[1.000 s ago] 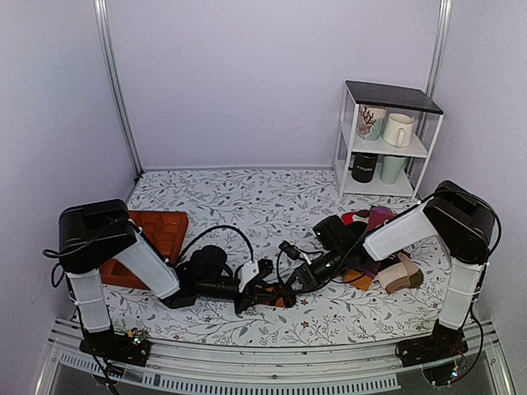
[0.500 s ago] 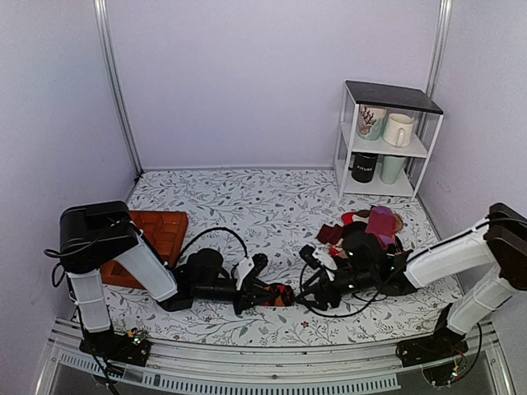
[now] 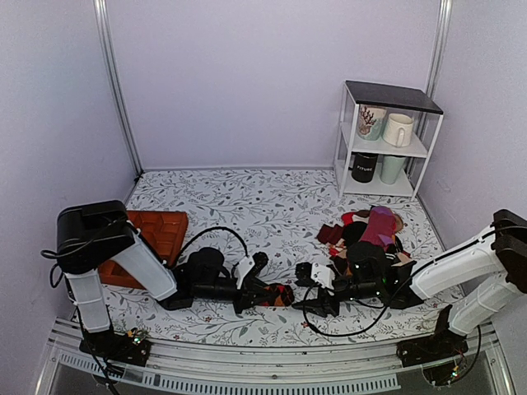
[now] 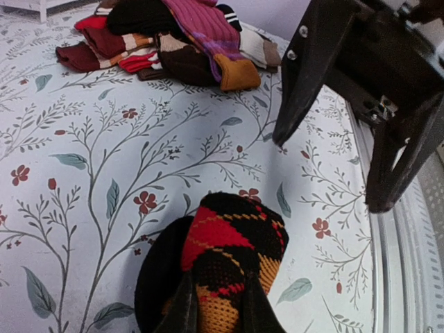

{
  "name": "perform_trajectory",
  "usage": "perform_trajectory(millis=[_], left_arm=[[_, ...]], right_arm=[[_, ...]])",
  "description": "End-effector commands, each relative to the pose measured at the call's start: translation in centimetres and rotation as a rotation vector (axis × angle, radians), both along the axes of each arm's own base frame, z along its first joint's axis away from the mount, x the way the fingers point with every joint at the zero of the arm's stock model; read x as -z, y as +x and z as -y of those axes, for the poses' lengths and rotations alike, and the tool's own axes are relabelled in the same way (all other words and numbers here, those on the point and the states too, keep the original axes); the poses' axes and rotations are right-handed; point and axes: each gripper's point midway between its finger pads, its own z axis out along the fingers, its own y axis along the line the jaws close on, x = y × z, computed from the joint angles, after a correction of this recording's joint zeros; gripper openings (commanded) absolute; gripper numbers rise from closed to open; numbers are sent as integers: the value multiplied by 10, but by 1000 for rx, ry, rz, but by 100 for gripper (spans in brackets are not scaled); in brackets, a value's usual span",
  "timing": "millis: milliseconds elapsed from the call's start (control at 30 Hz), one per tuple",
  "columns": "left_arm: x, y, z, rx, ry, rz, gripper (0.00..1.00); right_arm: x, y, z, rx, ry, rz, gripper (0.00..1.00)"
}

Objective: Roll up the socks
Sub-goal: Roll the sock at the center of the board.

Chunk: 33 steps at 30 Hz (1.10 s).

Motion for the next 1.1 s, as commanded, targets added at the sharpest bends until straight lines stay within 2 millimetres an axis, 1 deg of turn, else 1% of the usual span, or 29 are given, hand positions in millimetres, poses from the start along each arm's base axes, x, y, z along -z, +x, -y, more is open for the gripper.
perform_trajectory(millis=[0, 67, 133, 300, 433, 567, 700, 800, 900, 933, 1000, 1067], left_arm=[[112, -46, -75, -11, 446, -266, 0], [113, -47, -76, -11, 450, -267, 0], [114, -47, -76, -12, 452, -269, 0], [115, -48, -74, -1, 451, -271, 0], [116, -48, -73, 8, 454, -267, 0], [117, -48, -74, 13, 462, -268, 0], [118, -49, -74, 14, 463, -268, 0], [118, -49, -75, 13, 464, -268, 0], [118, -48, -74, 13, 464, -264, 0], [118, -48, -74, 15, 466, -264, 0], [119, -48, -73, 18, 470, -262, 0], [121, -48, -73, 22, 475, -265, 0]], right_arm=[[6, 1, -15, -58, -30, 69, 61], [13, 1, -19, -64, -53, 83, 61], [22, 5, -21, -55, -83, 95, 60], [28, 9, -28, -61, -99, 106, 60], [37, 11, -31, -52, -127, 116, 60], [46, 9, -32, -61, -149, 102, 58], [63, 3, -28, -53, -203, 67, 57], [72, -4, -26, -50, -229, 40, 54], [89, -11, -23, -36, -283, 7, 52], [96, -11, -21, -22, -309, -3, 52], [106, -3, -16, 30, -357, 12, 53], [107, 6, -14, 77, -375, 34, 57]])
